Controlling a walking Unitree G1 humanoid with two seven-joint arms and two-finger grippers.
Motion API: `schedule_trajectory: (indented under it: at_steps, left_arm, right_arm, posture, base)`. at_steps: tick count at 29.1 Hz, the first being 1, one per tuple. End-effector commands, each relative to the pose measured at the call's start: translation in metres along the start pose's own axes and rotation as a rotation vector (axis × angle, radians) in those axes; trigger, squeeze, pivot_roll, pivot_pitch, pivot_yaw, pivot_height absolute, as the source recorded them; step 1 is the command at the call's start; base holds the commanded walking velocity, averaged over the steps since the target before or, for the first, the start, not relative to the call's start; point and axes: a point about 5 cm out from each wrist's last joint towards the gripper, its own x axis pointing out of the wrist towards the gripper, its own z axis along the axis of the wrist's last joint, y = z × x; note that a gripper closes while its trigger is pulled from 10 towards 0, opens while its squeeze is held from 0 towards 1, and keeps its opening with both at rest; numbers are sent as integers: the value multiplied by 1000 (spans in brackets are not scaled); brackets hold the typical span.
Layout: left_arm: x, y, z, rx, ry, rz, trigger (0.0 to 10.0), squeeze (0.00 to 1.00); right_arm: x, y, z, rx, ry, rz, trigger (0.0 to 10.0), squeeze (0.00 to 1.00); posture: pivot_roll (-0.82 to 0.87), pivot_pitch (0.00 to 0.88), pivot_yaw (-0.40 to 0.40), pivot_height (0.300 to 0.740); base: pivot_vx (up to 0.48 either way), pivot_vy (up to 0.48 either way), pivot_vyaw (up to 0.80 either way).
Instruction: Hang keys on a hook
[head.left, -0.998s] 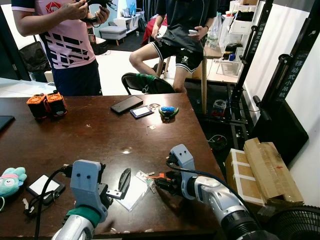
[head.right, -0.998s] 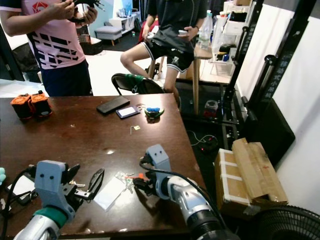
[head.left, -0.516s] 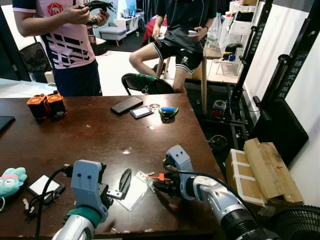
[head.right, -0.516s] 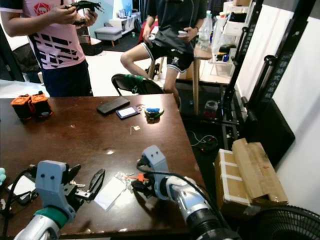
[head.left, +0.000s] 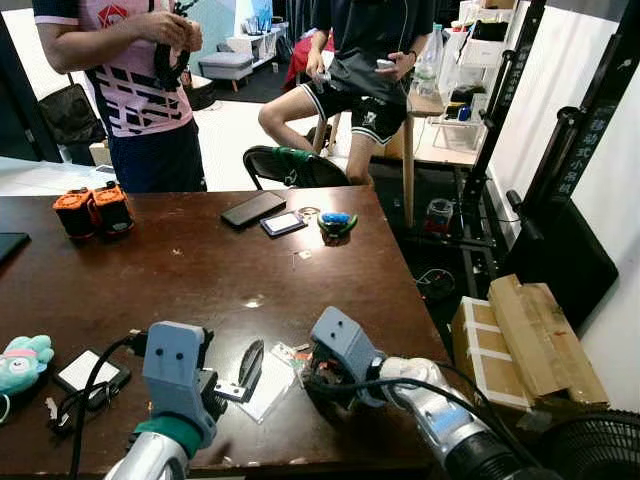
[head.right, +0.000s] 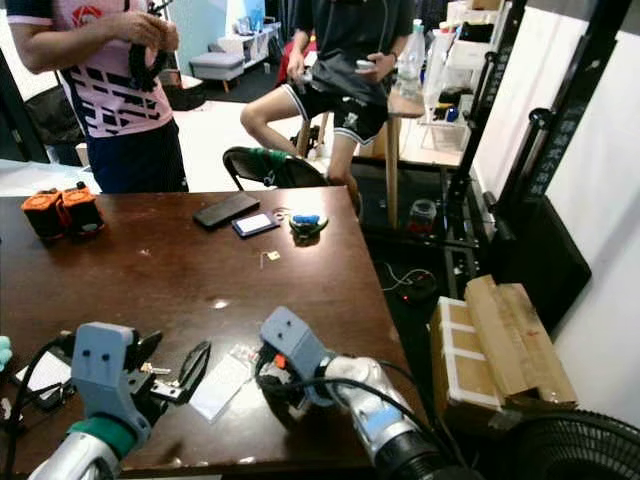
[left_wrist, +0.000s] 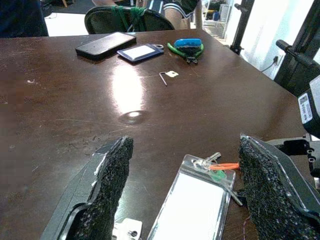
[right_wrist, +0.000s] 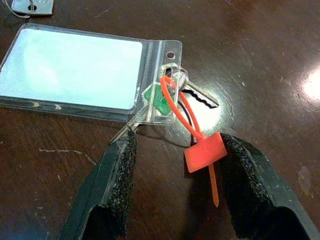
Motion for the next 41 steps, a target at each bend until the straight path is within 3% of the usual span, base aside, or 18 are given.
schedule_trajectory:
  at_steps: [1, 24, 25, 29, 31, 41]
  left_arm:
    - [-2, -1, 0, 0, 8, -11, 10000, 0]
    - [-3, -2, -1, -2, 11, -11, 10000, 0]
    - [-3, -2, -1, -2, 12, -13, 10000, 0]
    - [-3, -2, -1, -2, 12, -13, 10000, 0]
    - [-3, -2, -2, 0, 14, -16, 10000, 0]
    - [-4, -3, -2, 9, 20, -22, 10000, 0]
  right_arm:
    - [3, 8, -11, -13, 45, 24, 10000, 0]
    - [15, 19, -5, -117, 25, 32, 10000, 0]
    - [15, 20, -6, -115, 26, 42, 2118, 0]
    - [15, 20, -6, -115, 26, 42, 2118, 0]
    - [15, 21, -7, -108, 24, 53, 0, 0]
    - [16, 21, -8, -105, 13, 53, 0, 0]
  posture:
    - [-152, 49, 88, 740]
    - [-150, 53, 86, 740]
    - [-150, 53, 86, 740]
    - [-150, 53, 86, 740]
    - [-150, 53, 86, 740]
    - [-150, 53, 86, 740]
  base:
    - [0, 0, 0]
    - [0, 0, 0]
    - [0, 0, 0]
    - [0, 0, 0]
    - [0, 0, 0]
    - [0, 0, 0]
